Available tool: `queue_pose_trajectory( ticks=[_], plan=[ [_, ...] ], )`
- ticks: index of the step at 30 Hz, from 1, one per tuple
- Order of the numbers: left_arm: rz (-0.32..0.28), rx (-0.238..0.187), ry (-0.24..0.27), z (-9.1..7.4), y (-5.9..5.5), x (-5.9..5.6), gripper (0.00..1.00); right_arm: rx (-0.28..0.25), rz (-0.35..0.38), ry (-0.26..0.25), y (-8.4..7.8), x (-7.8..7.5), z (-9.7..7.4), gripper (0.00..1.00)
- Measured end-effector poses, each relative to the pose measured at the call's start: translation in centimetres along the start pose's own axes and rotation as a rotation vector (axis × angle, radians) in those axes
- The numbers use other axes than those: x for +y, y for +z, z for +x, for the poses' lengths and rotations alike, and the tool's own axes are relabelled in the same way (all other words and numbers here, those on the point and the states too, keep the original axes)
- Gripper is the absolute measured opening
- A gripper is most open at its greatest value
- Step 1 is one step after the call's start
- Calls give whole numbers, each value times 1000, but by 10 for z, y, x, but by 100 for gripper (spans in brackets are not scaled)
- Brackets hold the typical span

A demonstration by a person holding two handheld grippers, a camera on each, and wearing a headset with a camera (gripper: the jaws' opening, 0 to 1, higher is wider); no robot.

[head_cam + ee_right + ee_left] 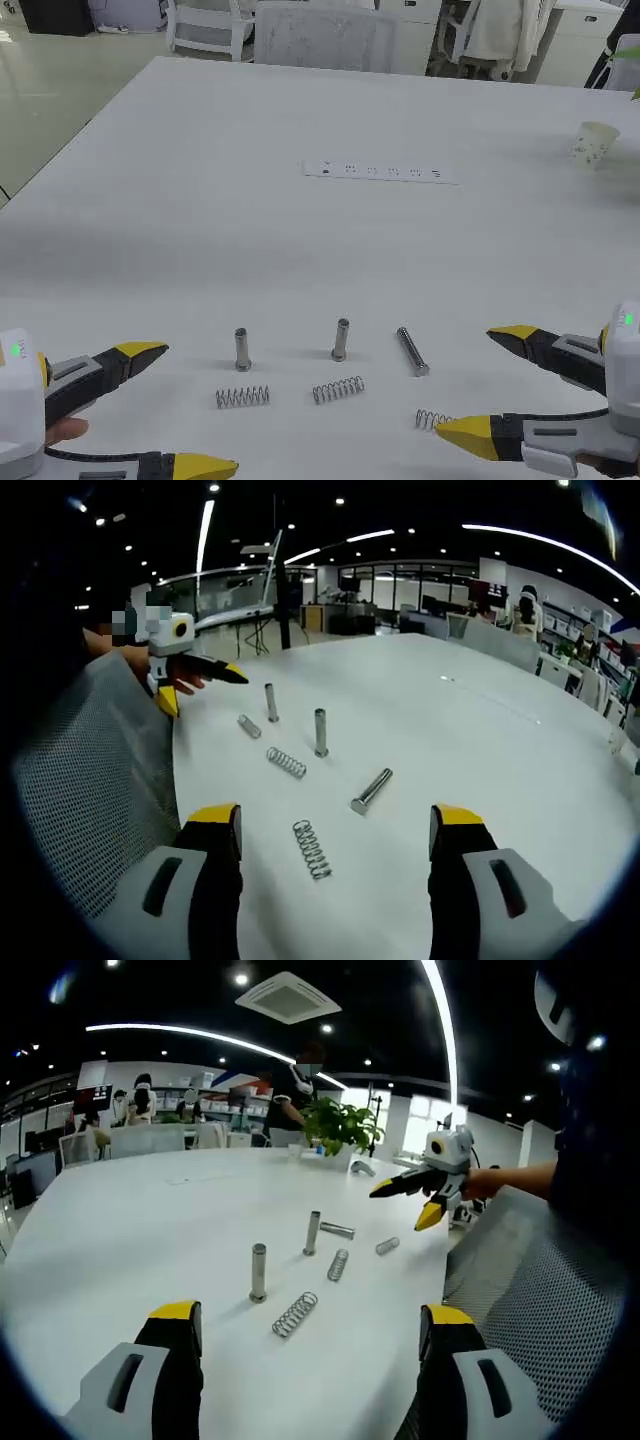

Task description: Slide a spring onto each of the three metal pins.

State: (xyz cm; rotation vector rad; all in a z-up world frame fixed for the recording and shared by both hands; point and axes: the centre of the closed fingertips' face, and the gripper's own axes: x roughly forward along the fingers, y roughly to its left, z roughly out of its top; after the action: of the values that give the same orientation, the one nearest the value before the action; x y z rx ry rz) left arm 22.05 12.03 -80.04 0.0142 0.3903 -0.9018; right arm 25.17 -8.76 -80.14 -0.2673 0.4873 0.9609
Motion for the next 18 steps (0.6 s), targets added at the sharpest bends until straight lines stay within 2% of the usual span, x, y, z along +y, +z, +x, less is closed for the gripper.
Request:
queue_pose_trajectory(
  ticks=[18],
  plan=[
    [-2,5,-4,1,-2,-1,86,11,0,6,-3,2,0,75]
  ],
)
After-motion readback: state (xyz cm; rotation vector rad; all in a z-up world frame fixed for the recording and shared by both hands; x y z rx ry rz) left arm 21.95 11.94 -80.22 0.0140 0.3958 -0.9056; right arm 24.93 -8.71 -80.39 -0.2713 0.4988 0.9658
